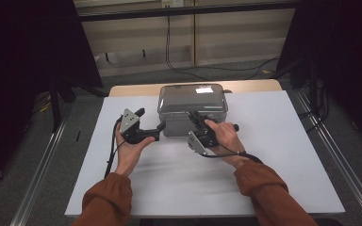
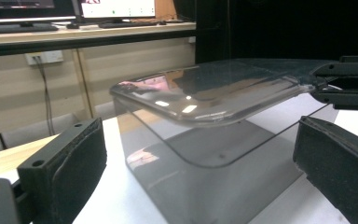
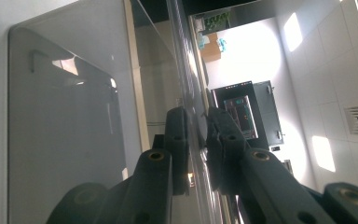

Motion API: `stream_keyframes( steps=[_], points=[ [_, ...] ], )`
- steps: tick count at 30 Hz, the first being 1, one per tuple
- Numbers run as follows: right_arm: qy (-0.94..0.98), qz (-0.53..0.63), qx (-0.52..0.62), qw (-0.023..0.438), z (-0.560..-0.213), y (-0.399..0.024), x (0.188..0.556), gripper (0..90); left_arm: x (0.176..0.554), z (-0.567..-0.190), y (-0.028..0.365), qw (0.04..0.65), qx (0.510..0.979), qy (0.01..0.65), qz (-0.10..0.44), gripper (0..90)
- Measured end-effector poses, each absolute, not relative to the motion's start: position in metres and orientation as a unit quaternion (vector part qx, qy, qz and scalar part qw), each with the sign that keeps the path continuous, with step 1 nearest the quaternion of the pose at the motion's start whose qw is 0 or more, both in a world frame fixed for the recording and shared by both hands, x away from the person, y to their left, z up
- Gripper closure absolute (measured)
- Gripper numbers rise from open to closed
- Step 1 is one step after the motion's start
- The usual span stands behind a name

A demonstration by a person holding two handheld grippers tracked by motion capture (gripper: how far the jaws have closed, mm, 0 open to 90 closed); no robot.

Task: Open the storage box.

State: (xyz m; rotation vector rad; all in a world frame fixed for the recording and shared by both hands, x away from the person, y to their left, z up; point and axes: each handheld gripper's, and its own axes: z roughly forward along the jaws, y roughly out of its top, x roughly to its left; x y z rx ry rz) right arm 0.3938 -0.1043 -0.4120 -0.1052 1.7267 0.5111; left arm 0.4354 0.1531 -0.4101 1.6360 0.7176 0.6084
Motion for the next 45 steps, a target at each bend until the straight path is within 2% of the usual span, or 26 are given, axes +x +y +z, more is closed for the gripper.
stream_keyframes(
  steps=[8,18,24,26,30,37,45],
  points=[
    [0.753,0.224,-0.047,0.617,-0.404,-0.105,0.399,79.1,0.453,-0.414,0.142,0.570,0.713,0.306,0.270,5.6],
    [0.754,0.227,-0.044,0.615,-0.400,-0.107,0.400,79.2,0.471,-0.412,0.133,0.574,0.711,0.292,0.282,14.1],
    [0.754,0.239,-0.036,0.610,-0.398,-0.108,0.402,77.9,0.475,-0.414,0.130,0.569,0.716,0.274,0.298,24.0],
    [0.758,0.240,-0.028,0.606,-0.400,-0.107,0.402,77.3,0.477,-0.416,0.128,0.571,0.714,0.274,0.299,30.4],
    [0.761,0.244,-0.021,0.600,-0.399,-0.107,0.402,76.6,0.477,-0.417,0.128,0.573,0.710,0.279,0.299,30.8],
    [0.769,0.284,0.028,0.572,-0.398,-0.116,0.410,70.1,0.480,-0.414,0.129,0.570,0.715,0.263,0.307,38.1],
    [0.770,0.328,0.080,0.541,-0.394,-0.130,0.417,62.9,0.481,-0.411,0.130,0.580,0.708,0.259,0.309,40.1]
  ],
)
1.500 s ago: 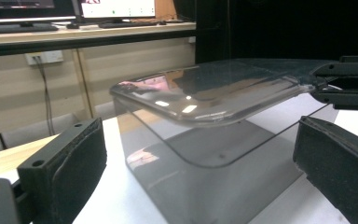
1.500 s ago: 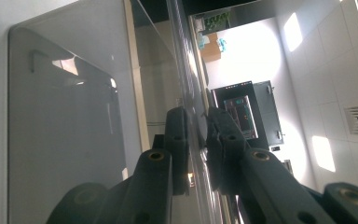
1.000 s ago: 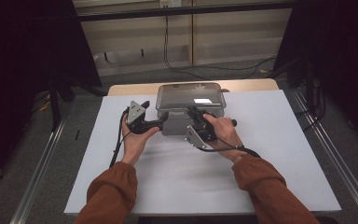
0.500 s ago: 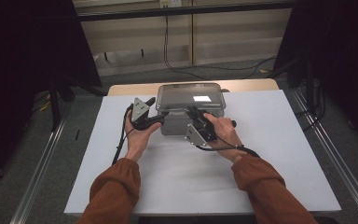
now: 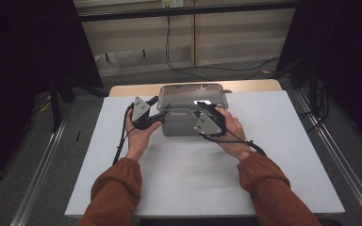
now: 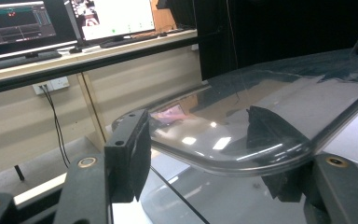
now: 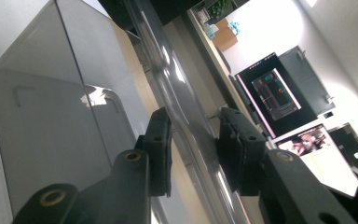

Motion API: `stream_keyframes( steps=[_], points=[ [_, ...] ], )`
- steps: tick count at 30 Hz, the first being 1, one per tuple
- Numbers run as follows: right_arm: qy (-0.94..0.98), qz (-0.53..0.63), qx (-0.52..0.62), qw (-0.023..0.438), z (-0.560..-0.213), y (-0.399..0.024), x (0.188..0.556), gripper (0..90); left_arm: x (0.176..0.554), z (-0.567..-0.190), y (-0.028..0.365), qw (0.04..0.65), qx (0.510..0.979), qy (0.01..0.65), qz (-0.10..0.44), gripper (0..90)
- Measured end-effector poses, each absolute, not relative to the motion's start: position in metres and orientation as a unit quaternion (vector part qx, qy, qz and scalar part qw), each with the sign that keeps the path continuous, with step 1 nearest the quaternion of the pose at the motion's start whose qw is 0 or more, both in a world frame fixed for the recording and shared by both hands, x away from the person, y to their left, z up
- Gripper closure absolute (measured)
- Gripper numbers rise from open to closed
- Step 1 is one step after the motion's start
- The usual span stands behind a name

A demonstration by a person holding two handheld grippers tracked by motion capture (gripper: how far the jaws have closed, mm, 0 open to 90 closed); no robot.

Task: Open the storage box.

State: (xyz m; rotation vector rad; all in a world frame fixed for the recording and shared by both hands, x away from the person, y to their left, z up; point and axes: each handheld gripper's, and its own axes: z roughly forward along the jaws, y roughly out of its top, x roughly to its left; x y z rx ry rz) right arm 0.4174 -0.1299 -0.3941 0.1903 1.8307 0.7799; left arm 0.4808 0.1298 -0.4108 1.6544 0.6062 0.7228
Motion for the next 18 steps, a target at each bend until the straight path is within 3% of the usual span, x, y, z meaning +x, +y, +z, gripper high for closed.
stream_keyframes(
  steps=[3,9,18],
  points=[
    [0.771,0.347,0.105,0.523,-0.391,-0.137,0.420,57.2,0.481,-0.409,0.129,0.587,0.701,0.262,0.309,40.7],
    [0.758,0.397,0.160,0.493,-0.387,-0.158,0.423,55.4,0.483,-0.405,0.129,0.583,0.704,0.257,0.315,42.6],
    [0.734,0.453,0.236,0.448,-0.394,-0.180,0.433,45.2,0.485,-0.407,0.131,0.583,0.703,0.262,0.313,46.0]
  ],
)
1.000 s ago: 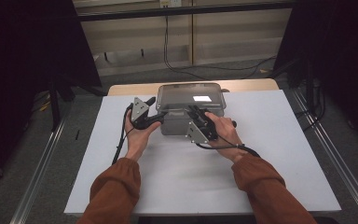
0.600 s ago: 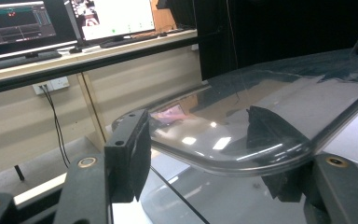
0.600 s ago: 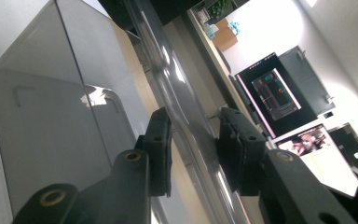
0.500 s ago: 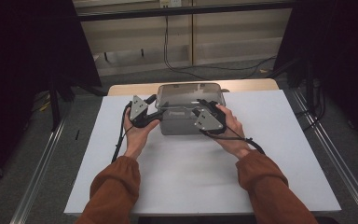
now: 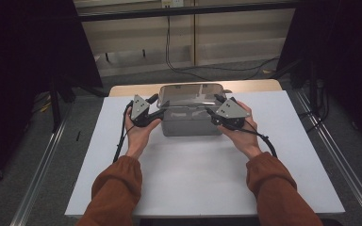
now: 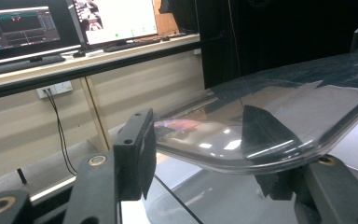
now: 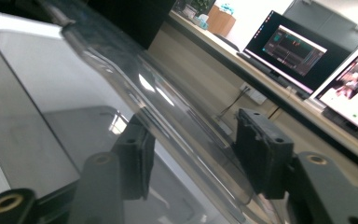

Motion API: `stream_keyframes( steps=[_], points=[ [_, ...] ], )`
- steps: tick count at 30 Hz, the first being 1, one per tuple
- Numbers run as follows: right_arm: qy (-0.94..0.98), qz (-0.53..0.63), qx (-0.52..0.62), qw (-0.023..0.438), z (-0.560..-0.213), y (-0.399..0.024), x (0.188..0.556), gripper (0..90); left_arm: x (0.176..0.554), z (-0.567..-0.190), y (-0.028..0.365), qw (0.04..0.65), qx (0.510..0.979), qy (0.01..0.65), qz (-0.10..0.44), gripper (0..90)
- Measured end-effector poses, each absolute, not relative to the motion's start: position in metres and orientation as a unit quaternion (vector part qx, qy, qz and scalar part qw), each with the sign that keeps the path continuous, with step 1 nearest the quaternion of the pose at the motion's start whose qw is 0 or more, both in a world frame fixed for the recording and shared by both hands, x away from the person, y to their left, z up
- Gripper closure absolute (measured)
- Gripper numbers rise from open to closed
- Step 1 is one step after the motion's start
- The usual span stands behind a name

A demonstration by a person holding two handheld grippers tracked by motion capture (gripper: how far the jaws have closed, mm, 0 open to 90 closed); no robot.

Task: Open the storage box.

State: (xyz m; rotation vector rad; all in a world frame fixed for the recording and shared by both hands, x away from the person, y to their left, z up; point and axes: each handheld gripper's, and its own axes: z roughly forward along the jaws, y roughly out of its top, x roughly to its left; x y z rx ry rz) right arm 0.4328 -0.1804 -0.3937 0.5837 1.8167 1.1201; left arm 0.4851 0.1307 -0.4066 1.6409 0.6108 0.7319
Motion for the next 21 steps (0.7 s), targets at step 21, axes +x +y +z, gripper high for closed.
stream_keyframes(
  steps=[21],
  points=[
    [0.706,0.505,0.288,0.405,-0.391,-0.210,0.452,46.3,0.491,-0.401,0.129,0.579,0.704,0.256,0.322,46.2]
  ],
)
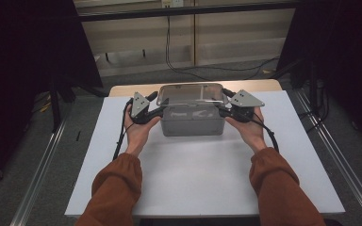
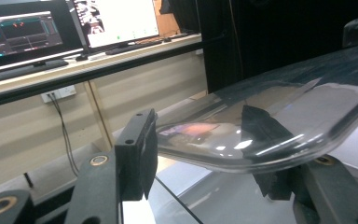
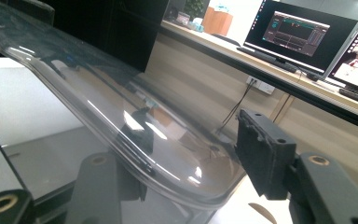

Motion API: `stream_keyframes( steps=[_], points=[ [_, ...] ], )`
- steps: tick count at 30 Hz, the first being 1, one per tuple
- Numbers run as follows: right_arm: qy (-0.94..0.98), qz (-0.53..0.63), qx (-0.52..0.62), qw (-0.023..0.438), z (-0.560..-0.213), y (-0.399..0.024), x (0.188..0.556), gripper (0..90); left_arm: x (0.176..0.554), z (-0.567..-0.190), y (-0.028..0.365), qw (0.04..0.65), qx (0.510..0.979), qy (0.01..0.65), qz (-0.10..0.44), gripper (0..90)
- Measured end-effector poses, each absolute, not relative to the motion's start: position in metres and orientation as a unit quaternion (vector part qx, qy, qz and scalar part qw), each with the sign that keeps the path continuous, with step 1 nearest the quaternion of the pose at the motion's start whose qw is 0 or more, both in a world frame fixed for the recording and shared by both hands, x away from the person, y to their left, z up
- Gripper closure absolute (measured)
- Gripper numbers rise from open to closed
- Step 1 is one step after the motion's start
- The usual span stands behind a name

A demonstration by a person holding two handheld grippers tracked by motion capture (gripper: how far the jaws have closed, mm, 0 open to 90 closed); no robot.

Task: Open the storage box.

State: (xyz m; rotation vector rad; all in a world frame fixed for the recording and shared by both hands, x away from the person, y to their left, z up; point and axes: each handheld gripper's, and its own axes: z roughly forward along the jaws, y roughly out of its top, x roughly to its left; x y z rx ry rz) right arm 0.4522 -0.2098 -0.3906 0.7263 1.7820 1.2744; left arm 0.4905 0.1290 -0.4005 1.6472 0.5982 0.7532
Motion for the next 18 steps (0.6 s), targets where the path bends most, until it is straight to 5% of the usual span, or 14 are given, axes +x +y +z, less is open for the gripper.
stream_keyframes(
  steps=[11,18],
  points=[
    [0.702,0.520,0.291,0.390,-0.384,-0.211,0.462,45.2,0.499,-0.396,0.128,0.587,0.699,0.253,0.321,47.8],
    [0.697,0.525,0.308,0.380,-0.385,-0.216,0.471,35.4,0.505,-0.396,0.127,0.583,0.702,0.256,0.320,47.9]
  ],
)
